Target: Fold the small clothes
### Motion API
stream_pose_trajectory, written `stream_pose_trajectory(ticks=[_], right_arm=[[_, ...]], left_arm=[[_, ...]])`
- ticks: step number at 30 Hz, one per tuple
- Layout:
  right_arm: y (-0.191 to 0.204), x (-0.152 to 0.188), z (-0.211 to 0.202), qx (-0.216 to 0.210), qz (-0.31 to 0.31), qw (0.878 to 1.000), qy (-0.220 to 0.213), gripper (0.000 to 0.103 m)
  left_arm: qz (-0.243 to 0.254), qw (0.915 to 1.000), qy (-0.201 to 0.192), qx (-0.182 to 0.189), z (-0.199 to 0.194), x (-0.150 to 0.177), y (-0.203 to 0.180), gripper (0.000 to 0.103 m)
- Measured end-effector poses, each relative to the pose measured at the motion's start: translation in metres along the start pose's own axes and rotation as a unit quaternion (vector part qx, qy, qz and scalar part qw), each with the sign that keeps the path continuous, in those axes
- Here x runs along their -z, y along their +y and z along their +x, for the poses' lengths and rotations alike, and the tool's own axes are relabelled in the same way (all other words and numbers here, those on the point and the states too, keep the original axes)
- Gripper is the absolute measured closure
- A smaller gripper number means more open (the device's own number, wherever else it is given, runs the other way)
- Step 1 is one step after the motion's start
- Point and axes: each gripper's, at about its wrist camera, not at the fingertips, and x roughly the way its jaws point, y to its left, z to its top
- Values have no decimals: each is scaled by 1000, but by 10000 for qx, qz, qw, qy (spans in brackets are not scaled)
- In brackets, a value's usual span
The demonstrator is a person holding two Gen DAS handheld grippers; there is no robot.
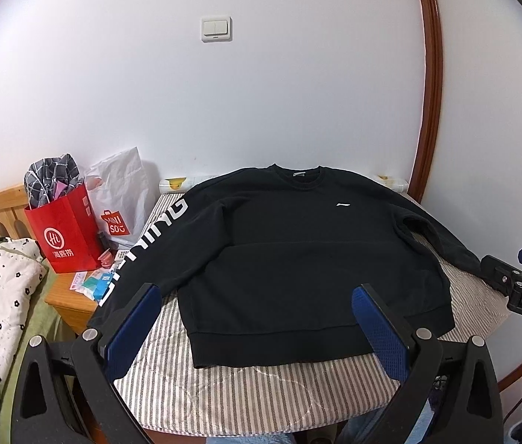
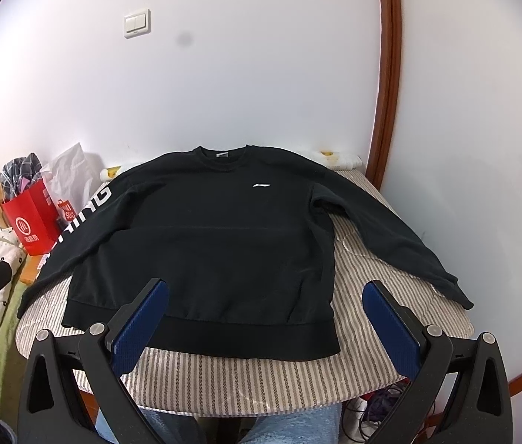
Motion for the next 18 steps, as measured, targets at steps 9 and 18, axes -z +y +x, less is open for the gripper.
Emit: stream_pose_trajectory(ticks=[9,18], right_arm=[[1,-2,-2,-24,-4,10000,-8,0],[4,-2,-4,-19,-16,10000,-22,0]], left_arm=[[-38,10000,6,9,-1,0,5,0],[-47,10000,14,17,-1,0,6,0]])
